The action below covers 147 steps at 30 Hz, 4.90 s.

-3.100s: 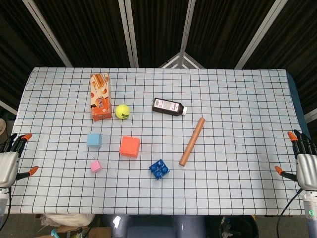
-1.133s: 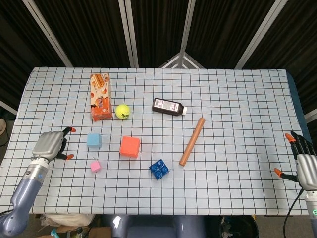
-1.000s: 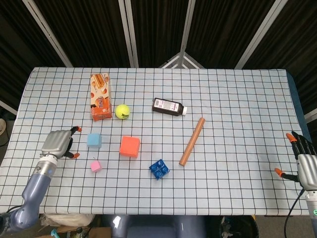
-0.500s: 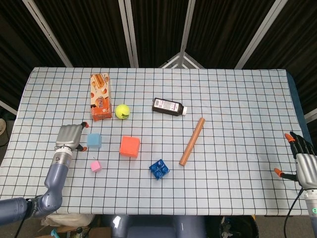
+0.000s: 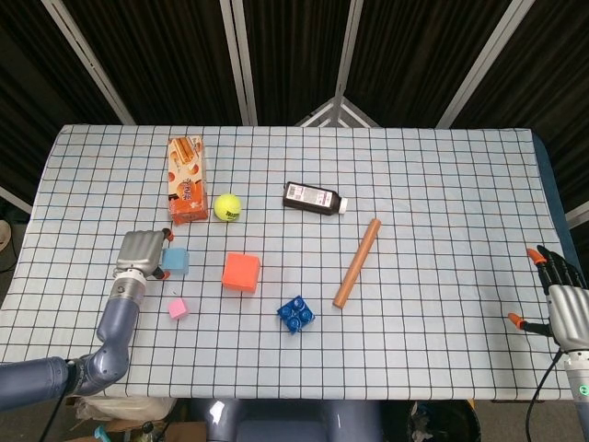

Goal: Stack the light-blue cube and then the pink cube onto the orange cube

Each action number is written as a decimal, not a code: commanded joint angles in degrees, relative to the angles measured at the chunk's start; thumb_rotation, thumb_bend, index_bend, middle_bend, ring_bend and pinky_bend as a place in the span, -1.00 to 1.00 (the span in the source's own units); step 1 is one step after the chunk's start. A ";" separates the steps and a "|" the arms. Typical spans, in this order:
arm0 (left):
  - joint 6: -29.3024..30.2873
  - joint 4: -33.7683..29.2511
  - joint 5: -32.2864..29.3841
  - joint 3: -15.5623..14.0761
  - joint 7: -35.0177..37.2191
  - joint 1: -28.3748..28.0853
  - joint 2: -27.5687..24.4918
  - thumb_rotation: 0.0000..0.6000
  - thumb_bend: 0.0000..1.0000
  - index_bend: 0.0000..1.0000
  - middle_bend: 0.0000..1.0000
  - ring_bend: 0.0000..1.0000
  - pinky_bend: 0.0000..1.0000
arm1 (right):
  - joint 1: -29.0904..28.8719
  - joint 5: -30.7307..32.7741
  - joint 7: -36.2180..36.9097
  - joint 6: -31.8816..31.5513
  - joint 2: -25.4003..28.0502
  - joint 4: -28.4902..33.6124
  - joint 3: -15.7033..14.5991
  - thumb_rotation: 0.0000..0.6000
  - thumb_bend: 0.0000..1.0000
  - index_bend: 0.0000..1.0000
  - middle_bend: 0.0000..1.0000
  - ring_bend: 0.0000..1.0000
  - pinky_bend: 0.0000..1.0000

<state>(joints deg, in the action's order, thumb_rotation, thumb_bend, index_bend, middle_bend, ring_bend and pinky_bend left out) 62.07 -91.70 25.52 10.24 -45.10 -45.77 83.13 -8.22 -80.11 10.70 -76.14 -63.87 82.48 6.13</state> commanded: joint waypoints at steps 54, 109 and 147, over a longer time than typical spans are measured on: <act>9.47 -19.20 1.03 3.13 -4.15 -4.85 -7.97 1.00 -0.37 -0.22 0.59 0.42 0.64 | 0.06 -0.52 2.72 0.31 1.17 0.61 -0.61 1.00 -0.86 -1.00 -0.91 -0.95 -0.76; 24.29 -18.32 -18.55 9.81 -19.11 -19.99 8.52 1.00 -0.37 -0.21 0.60 0.44 0.66 | 0.76 -1.17 9.37 -0.12 1.97 -1.92 -0.67 1.00 -0.86 -1.00 -0.91 -0.95 -0.76; 23.50 -22.92 -16.05 8.39 -19.92 -18.90 4.75 1.00 -0.53 -0.65 0.53 0.40 0.65 | 0.77 -0.23 10.04 0.97 2.58 -1.45 -0.56 1.00 -0.86 -1.00 -0.91 -0.95 -0.76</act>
<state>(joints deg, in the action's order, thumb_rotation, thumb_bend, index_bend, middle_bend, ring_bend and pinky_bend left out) 85.09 -113.26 9.17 18.88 -64.87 -65.10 89.11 -7.45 -80.33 20.74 -75.16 -61.29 81.03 5.57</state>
